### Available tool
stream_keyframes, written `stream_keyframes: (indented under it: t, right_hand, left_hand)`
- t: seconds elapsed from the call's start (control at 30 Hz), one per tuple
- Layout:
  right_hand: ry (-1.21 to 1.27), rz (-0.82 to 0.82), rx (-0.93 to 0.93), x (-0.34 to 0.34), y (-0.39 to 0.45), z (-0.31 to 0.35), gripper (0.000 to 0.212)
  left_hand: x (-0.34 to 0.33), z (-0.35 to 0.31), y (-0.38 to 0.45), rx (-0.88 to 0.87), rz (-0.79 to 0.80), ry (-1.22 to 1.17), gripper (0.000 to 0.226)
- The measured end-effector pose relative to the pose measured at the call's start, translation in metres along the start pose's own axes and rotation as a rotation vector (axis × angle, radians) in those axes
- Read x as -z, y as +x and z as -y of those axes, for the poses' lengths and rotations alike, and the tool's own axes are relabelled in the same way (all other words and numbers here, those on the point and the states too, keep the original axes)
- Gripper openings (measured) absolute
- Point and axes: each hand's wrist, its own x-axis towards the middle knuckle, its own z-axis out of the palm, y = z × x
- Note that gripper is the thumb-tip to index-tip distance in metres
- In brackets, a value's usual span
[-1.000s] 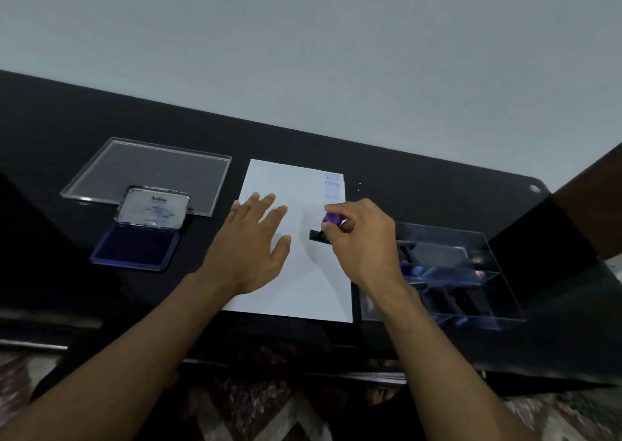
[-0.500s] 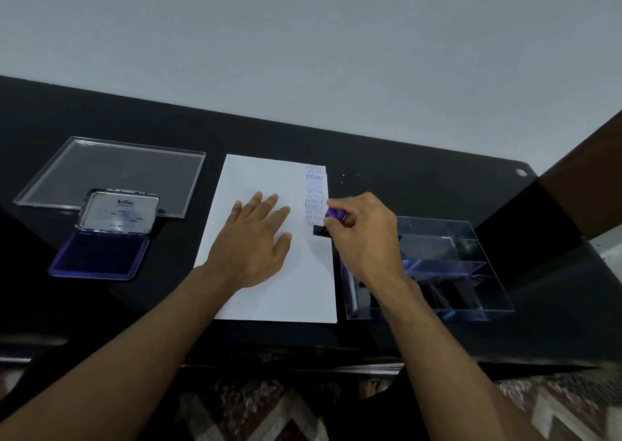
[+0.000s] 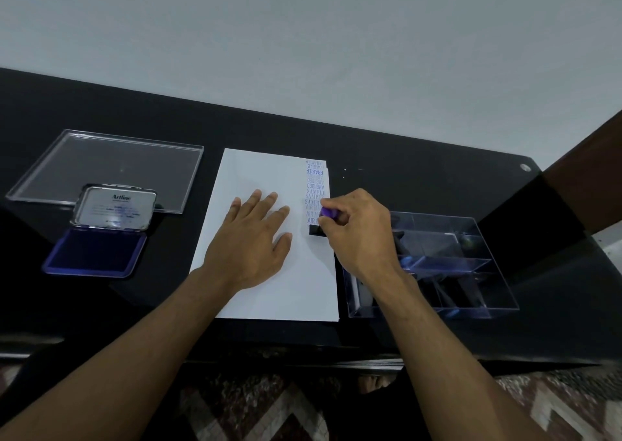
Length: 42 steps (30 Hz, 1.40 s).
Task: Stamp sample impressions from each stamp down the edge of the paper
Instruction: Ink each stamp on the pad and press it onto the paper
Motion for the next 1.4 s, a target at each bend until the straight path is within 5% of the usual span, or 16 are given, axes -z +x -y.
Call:
stream_keyframes:
  t: [1.4]
  right_hand:
    - [-0.023, 0.086, -0.021, -0.0015, 0.0092, -0.0007, 0.031]
  left_hand:
    - [-0.0029, -0.0001, 0.0001, 0.007, -0.022, 0.019, 0.066]
